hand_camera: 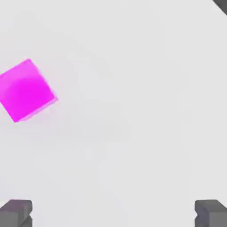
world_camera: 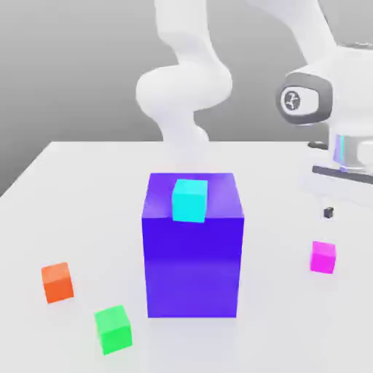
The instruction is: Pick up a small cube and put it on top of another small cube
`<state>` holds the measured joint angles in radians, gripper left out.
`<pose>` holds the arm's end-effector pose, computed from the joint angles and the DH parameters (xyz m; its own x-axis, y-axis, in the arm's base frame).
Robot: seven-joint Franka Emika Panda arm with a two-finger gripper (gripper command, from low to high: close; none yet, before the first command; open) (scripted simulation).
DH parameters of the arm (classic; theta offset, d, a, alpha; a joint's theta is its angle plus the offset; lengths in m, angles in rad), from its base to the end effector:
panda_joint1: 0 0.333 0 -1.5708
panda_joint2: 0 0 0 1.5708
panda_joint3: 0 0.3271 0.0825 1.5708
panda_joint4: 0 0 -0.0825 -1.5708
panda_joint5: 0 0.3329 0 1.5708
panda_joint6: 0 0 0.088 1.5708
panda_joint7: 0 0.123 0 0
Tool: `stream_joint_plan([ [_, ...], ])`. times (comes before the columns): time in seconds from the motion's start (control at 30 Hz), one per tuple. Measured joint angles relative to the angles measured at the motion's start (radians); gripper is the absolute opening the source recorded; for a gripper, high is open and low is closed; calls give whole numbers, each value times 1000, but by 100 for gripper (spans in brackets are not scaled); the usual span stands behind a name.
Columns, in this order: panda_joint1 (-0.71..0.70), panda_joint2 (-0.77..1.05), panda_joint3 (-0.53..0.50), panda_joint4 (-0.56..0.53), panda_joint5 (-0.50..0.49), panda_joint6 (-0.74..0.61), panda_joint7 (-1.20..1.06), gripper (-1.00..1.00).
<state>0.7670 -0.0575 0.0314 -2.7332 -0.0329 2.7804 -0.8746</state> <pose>0.2693 0.2781 0.2908 -0.1343 0.9895 0.0541 0.9875 0.1290 0.0906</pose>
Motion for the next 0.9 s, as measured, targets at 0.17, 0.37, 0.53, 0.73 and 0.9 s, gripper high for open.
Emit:
stream_joint_plan([
  [0.17,68,96,40,-55,15,63,-228,0],
  [0.37,93,298,8,-30,-26,224,-237,0],
  [0.53,107,357,-7,-19,-33,271,-233,-100],
  [0.73,102,302,2,-30,-18,225,-243,-100],
  [0.9,98,137,25,-51,8,92,-272,-100],
])
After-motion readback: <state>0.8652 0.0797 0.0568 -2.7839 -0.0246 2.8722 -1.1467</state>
